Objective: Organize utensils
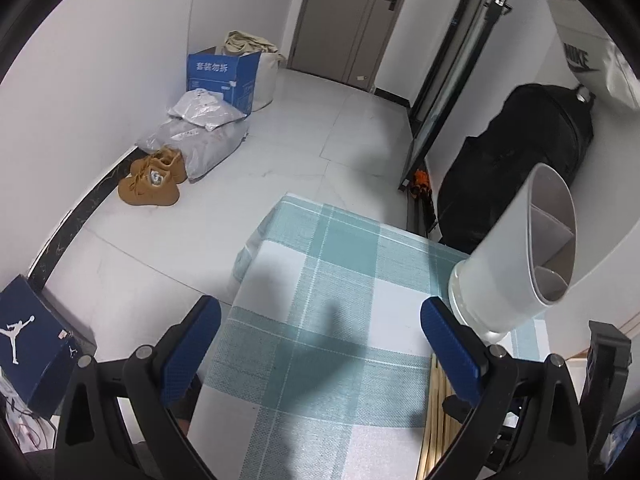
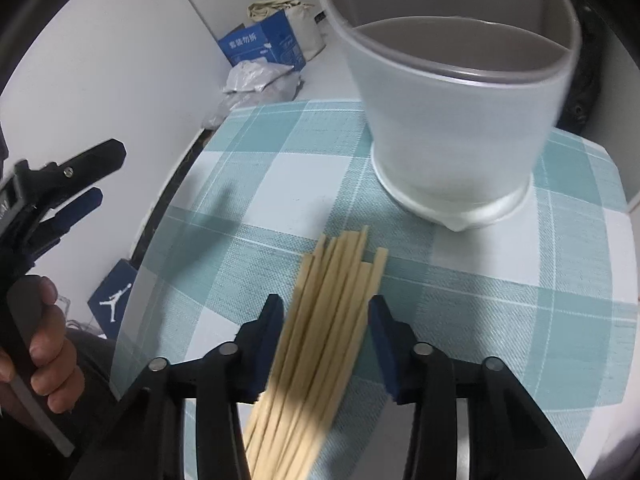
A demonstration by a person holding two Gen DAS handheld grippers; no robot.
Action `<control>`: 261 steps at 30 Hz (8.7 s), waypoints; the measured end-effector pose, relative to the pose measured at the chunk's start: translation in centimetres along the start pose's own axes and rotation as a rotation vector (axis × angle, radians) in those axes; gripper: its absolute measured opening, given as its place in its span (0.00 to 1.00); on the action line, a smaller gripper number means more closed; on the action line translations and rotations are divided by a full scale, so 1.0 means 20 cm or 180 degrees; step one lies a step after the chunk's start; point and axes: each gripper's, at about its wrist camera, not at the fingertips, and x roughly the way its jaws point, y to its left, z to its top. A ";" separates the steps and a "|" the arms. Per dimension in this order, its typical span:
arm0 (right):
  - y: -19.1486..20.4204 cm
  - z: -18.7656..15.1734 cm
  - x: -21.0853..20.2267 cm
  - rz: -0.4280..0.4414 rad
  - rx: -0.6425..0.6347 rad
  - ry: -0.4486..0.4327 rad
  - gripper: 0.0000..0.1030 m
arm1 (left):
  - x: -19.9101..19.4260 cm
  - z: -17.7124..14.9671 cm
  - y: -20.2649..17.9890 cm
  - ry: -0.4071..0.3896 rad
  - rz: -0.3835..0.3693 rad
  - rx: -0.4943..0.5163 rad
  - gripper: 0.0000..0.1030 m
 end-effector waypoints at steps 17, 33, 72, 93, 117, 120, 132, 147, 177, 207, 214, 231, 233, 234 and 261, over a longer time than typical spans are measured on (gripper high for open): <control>0.04 0.05 0.04 -0.0542 0.0001 0.0161 0.04 | -0.01 0.04 0.08 -0.0045 -0.0034 -0.0227 0.95; -0.26 -0.08 -0.25 0.0125 0.0838 -0.0218 0.04 | 0.10 -0.08 -0.03 0.0438 -0.0148 0.0218 0.95; -0.61 -0.21 -0.48 0.1040 0.1416 -0.0923 0.04 | 0.20 -0.29 -0.37 0.1109 0.0084 0.1134 0.18; -0.62 -0.21 -0.45 0.0937 0.1432 -0.0905 0.04 | 0.14 -0.22 -0.28 0.1170 -0.0591 0.0511 0.01; -0.60 -0.23 -0.42 0.0871 0.1403 -0.0871 0.04 | 0.18 -0.25 -0.32 0.1383 -0.0391 0.0781 0.01; -0.60 -0.22 -0.42 0.0873 0.1397 -0.0875 0.04 | 0.20 -0.27 -0.33 0.1507 -0.0407 0.0786 0.02; -0.60 -0.20 -0.41 0.0938 0.1394 -0.0889 0.04 | 0.16 -0.33 -0.39 0.1491 -0.0279 0.1139 0.21; -0.61 -0.20 -0.41 0.0983 0.1395 -0.0943 0.04 | 0.08 -0.34 -0.32 0.1403 -0.0126 0.1129 0.22; -0.54 -0.20 -0.49 0.0919 0.1158 -0.1120 0.04 | 0.15 -0.21 -0.36 0.1066 -0.0094 0.1144 0.01; -0.24 -0.08 -0.96 0.0560 0.0287 -0.1956 0.03 | -0.44 0.15 -0.50 -0.0928 -0.1043 0.0456 0.01; -0.28 0.17 -1.19 0.0497 0.0286 -0.2045 0.03 | -0.46 0.37 -0.62 -0.1213 -0.1161 0.0422 0.01; -0.39 0.80 -1.17 0.0218 0.0221 -0.2151 0.03 | -0.13 0.63 -0.74 -0.1435 -0.1315 0.0590 0.01; -0.40 0.83 -1.13 0.0161 0.0201 -0.2145 0.03 | -0.11 0.62 -0.76 -0.1470 -0.1305 0.0645 0.01; -0.41 0.84 -1.11 0.0150 0.0190 -0.2133 0.03 | -0.09 0.61 -0.76 -0.1462 -0.1329 0.0675 0.01; -0.38 0.76 -0.87 0.0160 -0.0051 -0.1909 0.03 | -0.08 0.51 -0.73 -0.1327 -0.1582 0.1105 0.01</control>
